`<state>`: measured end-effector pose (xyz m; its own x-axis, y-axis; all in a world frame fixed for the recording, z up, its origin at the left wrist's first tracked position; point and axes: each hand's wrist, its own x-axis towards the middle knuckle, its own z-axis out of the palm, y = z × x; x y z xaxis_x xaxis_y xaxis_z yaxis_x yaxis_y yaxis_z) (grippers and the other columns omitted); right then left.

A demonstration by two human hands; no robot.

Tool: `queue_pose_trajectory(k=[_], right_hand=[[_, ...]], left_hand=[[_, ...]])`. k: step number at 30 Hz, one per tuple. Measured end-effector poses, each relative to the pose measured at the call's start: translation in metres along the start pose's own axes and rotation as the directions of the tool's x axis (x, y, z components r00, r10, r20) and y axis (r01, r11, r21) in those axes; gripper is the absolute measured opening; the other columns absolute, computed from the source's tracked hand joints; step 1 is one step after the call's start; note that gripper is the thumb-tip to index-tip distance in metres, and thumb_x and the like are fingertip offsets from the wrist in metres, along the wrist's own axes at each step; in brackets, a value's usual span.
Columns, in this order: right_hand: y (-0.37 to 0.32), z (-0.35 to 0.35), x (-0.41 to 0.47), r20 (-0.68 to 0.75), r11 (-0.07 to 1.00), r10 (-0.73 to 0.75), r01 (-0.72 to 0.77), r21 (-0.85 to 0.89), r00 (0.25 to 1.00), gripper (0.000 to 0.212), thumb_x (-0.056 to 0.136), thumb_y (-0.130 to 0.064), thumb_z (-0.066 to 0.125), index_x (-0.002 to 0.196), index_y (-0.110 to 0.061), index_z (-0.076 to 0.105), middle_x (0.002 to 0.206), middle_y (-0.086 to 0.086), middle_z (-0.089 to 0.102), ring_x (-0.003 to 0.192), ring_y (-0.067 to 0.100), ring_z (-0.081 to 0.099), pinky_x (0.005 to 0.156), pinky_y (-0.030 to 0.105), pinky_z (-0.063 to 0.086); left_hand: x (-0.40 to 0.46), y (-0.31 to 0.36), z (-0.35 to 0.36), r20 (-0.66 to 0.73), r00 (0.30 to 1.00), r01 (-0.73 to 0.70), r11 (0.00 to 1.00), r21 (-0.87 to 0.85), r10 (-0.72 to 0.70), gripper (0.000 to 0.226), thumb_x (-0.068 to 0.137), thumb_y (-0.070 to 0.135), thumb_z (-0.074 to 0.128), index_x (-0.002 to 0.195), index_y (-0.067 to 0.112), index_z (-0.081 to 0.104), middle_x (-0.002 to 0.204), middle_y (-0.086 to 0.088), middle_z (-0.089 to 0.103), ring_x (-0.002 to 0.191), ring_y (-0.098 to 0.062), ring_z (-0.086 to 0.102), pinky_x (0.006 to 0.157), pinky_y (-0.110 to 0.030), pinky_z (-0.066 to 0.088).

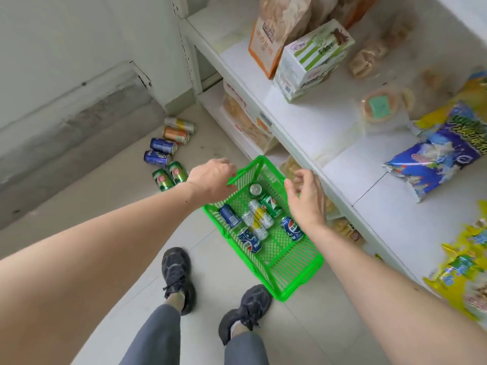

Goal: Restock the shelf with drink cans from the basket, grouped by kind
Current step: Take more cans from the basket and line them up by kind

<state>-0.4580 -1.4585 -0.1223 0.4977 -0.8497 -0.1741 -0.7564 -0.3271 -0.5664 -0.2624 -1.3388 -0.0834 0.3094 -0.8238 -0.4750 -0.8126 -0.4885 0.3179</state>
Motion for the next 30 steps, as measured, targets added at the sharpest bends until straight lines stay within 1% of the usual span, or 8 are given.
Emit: queue_pose_trajectory(k=[2, 5, 9, 13, 17, 20, 23, 30], right_hand=[[0.005, 0.031, 0.015, 0.021, 0.999, 0.039, -0.038, -0.015, 0.999, 0.029, 0.095, -0.035, 0.059, 0.117, -0.018, 0.053, 0.115, 0.002, 0.06, 0.094, 0.022, 0.064, 0.079, 0.033, 0.05], [0.018, 0.08, 0.037, 0.057, 0.994, 0.108, -0.107, -0.025, 0.992, 0.032, 0.093, -0.039, 0.061, 0.119, -0.021, 0.052, 0.118, 0.001, 0.06, 0.097, 0.023, 0.065, 0.081, 0.04, 0.054], [0.05, 0.149, 0.061, 0.113, 0.981, 0.177, -0.166, -0.101, 0.978, 0.04, 0.091, -0.039, 0.064, 0.123, -0.019, 0.051, 0.122, 0.002, 0.059, 0.103, 0.025, 0.063, 0.082, 0.039, 0.052], [0.095, 0.217, 0.084, 0.179, 0.968, 0.193, -0.158, -0.193, 0.965, 0.049, 0.088, -0.038, 0.069, 0.127, -0.015, 0.05, 0.129, 0.007, 0.057, 0.111, 0.028, 0.059, 0.086, 0.038, 0.049], [0.134, 0.274, 0.106, 0.232, 0.942, 0.26, -0.194, -0.272, 0.937, 0.065, 0.082, -0.035, 0.076, 0.136, -0.015, 0.045, 0.138, 0.011, 0.05, 0.119, 0.033, 0.056, 0.09, 0.039, 0.048], [0.156, 0.305, 0.119, 0.283, 0.931, 0.295, -0.209, -0.298, 0.913, 0.077, 0.079, -0.034, 0.079, 0.143, -0.018, 0.039, 0.143, 0.011, 0.045, 0.124, 0.033, 0.052, 0.094, 0.038, 0.045], [0.17, 0.327, 0.126, 0.317, 0.93, 0.301, -0.204, -0.305, 0.899, 0.084, 0.077, -0.032, 0.081, 0.146, -0.02, 0.035, 0.142, 0.012, 0.045, 0.127, 0.033, 0.05, 0.099, 0.041, 0.043], [0.171, 0.334, 0.135, 0.275, 0.939, 0.281, -0.204, -0.277, 0.92, 0.072, 0.083, -0.021, 0.077, 0.144, -0.012, 0.041, 0.134, 0.018, 0.052, 0.122, 0.033, 0.052, 0.098, 0.037, 0.041]], left_hand=[[0.018, -0.025, 0.014, 0.029, 1.0, -0.004, 1.0, 0.014, 0.004, 0.036, 0.091, 0.038, 0.058, 0.122, 0.019, 0.056, 0.129, 0.001, 0.051, 0.119, -0.021, 0.051, 0.081, -0.035, 0.048], [0.049, -0.055, 0.043, 0.07, 0.997, -0.031, 0.998, 0.058, 0.027, 0.041, 0.092, 0.039, 0.056, 0.128, 0.019, 0.052, 0.134, 0.002, 0.048, 0.123, -0.022, 0.046, 0.085, -0.038, 0.048], [0.096, -0.083, 0.101, 0.085, 0.993, -0.091, 0.992, 0.092, 0.083, 0.055, 0.093, 0.04, 0.054, 0.14, 0.019, 0.038, 0.144, 0.001, 0.039, 0.128, -0.023, 0.04, 0.097, -0.044, 0.046], [0.143, -0.104, 0.168, 0.092, 0.982, -0.177, 0.966, 0.187, 0.162, 0.076, 0.095, 0.042, 0.05, 0.153, 0.02, 0.007, 0.161, 0.003, 0.008, 0.146, -0.021, 0.013, 0.114, -0.045, 0.026], [0.184, -0.122, 0.221, 0.082, 0.963, -0.27, 0.909, 0.317, 0.257, 0.083, 0.097, 0.043, 0.044, 0.151, 0.021, -0.014, 0.16, 0.004, -0.017, 0.148, -0.019, -0.01, 0.119, -0.044, 0.009], [0.204, -0.132, 0.246, 0.047, 0.953, -0.298, 0.895, 0.331, 0.3, 0.082, 0.097, 0.044, 0.041, 0.151, 0.022, -0.017, 0.159, 0.005, -0.019, 0.148, -0.02, -0.011, 0.12, -0.045, 0.009], [0.21, -0.139, 0.259, -0.037, 0.935, -0.326, 0.894, 0.306, 0.353, 0.082, 0.095, 0.042, 0.043, 0.152, 0.021, -0.012, 0.161, 0.004, -0.013, 0.149, -0.022, -0.004, 0.118, -0.045, 0.016], [0.208, -0.137, 0.259, -0.026, 0.939, -0.324, 0.903, 0.282, 0.344, 0.081, 0.096, 0.039, 0.042, 0.152, 0.02, -0.013, 0.161, 0.004, -0.014, 0.149, -0.024, -0.003, 0.117, -0.045, 0.019]])
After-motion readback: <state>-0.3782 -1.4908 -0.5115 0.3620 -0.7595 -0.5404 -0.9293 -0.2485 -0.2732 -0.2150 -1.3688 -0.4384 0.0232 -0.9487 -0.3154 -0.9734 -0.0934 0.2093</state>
